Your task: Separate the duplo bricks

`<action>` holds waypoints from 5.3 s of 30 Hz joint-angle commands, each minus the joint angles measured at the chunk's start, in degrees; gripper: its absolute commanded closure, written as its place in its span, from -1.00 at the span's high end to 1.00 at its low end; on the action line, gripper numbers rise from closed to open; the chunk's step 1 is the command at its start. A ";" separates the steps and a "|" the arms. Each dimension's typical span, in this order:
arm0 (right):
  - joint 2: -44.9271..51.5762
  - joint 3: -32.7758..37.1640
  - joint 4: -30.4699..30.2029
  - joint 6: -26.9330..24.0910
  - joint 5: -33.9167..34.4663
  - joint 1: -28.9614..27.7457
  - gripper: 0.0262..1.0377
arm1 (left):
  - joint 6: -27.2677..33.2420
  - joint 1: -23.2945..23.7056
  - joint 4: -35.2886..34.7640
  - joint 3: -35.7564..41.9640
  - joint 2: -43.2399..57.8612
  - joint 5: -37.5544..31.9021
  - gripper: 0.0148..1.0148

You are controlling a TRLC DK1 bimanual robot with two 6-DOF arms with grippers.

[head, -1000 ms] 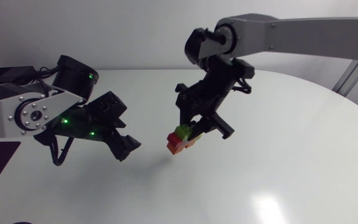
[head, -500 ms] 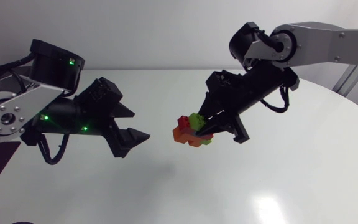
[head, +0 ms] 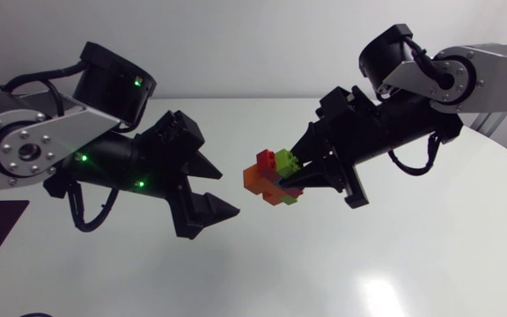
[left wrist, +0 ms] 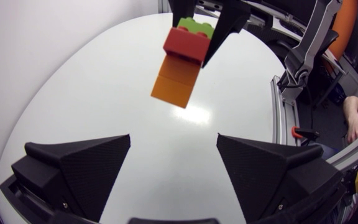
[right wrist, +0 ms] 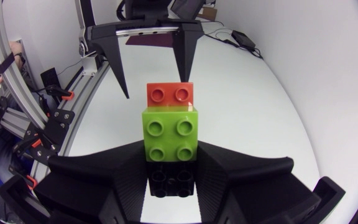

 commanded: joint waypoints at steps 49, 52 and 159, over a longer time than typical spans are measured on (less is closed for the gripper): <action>-3.59 -6.15 3.57 0.23 -3.80 3.06 -0.69 | 10.08 -3.15 -7.37 4.79 6.31 8.20 -0.42; -3.76 -6.06 3.48 0.49 -3.80 3.06 -0.69 | 11.31 -3.06 -7.81 4.17 6.05 8.20 -0.42; -4.20 -9.49 2.95 4.62 -27.26 -12.76 -0.69 | 2.26 1.42 8.80 3.73 10.01 21.12 0.85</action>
